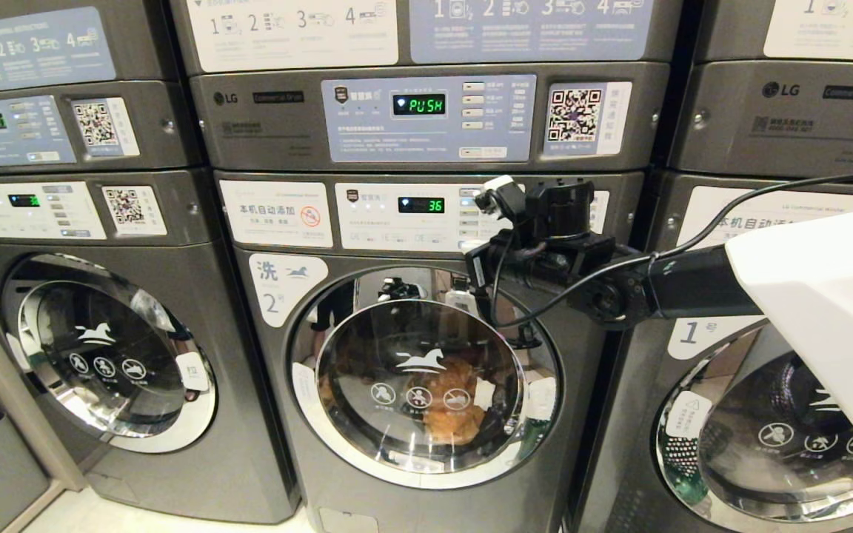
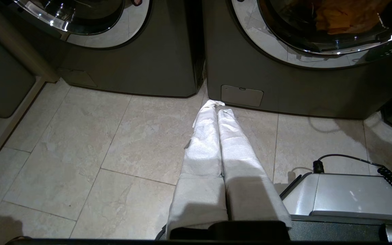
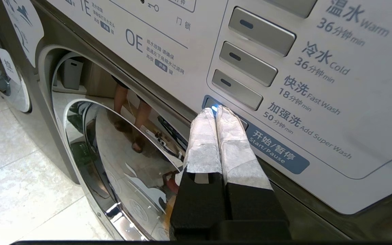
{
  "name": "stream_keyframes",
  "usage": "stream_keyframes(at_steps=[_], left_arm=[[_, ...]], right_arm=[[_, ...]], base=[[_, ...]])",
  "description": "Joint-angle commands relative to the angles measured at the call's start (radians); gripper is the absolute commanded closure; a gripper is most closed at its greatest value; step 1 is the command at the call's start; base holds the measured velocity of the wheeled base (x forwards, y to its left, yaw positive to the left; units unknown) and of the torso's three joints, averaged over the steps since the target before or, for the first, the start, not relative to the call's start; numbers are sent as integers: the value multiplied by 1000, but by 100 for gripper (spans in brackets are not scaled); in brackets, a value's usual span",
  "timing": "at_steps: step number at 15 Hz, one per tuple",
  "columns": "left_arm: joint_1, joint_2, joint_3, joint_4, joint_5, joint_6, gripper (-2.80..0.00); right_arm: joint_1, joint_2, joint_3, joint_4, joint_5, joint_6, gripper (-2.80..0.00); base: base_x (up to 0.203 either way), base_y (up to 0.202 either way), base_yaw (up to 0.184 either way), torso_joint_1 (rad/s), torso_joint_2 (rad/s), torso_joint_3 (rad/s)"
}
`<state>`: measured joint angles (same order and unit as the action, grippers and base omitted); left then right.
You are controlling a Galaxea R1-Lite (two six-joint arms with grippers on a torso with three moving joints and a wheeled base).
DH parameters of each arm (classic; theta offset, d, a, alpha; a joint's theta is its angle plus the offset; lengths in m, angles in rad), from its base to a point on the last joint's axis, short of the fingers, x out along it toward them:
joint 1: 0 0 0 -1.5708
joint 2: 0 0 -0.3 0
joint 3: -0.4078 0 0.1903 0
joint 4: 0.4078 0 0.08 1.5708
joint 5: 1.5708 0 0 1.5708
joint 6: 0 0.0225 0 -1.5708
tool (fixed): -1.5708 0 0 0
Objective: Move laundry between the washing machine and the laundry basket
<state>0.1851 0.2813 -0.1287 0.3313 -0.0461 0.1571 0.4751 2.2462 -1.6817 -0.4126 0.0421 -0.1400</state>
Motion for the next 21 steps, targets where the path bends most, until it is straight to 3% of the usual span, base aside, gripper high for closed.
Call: stream_keyframes(at_steps=[1, 21], left_arm=[[1, 1, 0, 2, 0, 1, 0], [0, 1, 0, 2, 0, 2, 0]], right_arm=[[-2, 8, -10, -2, -1, -1, 0], [-7, -33, 42, -3, -33, -3, 0]], base=[[0, 0, 0, 0, 0, 0], [0, 0, 0, 0, 0, 0]])
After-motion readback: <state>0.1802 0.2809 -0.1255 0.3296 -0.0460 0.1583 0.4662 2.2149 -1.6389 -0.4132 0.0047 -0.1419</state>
